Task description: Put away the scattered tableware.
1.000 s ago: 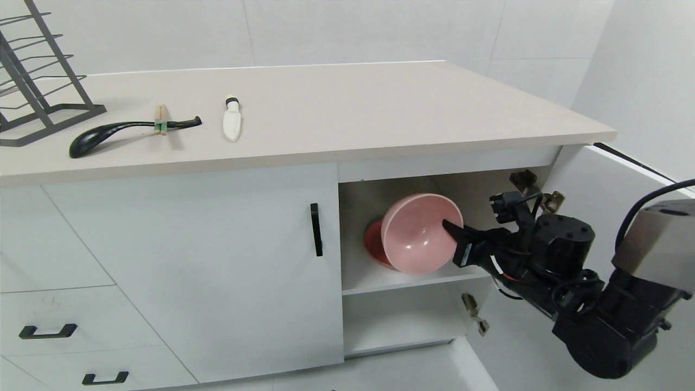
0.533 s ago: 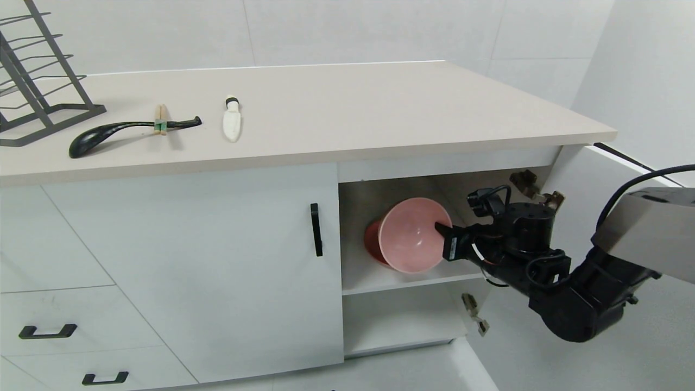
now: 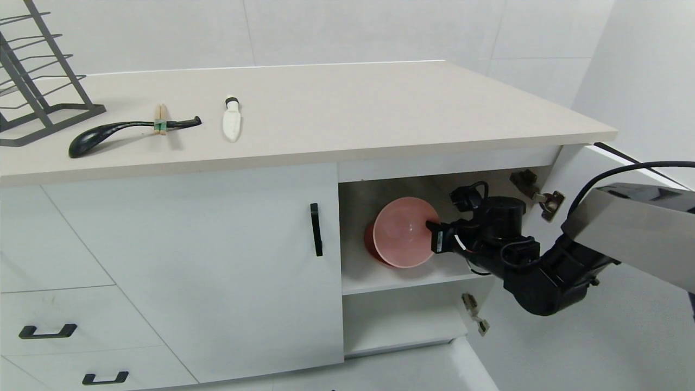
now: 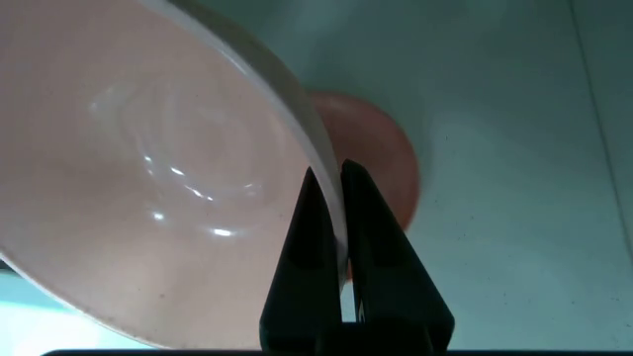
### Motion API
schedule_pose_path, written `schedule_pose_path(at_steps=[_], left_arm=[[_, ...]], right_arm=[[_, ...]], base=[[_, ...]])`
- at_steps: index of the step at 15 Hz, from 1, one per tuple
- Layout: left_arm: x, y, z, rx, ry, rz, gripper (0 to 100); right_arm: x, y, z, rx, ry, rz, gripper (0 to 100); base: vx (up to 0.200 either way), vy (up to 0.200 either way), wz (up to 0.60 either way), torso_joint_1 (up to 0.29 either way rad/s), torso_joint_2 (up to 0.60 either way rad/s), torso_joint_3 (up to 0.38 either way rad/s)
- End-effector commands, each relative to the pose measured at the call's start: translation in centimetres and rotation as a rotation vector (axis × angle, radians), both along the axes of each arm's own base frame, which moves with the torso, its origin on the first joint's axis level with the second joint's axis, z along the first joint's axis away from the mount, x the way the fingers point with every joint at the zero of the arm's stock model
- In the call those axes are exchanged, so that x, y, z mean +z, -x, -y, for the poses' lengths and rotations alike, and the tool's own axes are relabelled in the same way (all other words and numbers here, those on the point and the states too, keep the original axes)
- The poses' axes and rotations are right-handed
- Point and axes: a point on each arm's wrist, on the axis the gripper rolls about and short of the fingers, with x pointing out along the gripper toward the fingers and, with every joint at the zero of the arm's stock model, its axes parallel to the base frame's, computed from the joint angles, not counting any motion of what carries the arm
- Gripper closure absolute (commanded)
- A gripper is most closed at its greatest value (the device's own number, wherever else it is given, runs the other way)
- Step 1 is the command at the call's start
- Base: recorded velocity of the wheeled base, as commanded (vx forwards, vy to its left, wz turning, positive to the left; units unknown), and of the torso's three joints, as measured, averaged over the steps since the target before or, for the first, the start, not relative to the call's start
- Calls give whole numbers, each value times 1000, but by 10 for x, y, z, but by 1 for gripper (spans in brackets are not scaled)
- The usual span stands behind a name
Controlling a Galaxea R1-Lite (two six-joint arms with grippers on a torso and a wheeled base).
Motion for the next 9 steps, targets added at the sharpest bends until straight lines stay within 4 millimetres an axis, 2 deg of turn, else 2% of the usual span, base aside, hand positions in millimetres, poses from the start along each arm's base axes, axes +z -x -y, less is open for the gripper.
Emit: schedule_pose_path(at_steps=[1, 6, 9], left_arm=[[0, 0, 0, -2, -2, -4, 0], [0, 0, 0, -10, -22, 4, 0], [0, 0, 0, -11, -22, 4, 0]], right_arm=[[-9, -7, -1, -6, 7, -18, 100], [-27, -18, -1, -19, 17, -41, 100], [-26, -24, -3, -19, 19, -45, 100]], base=[[0, 0, 0, 0, 0, 0], [0, 0, 0, 0, 0, 0], [0, 0, 0, 0, 0, 0]])
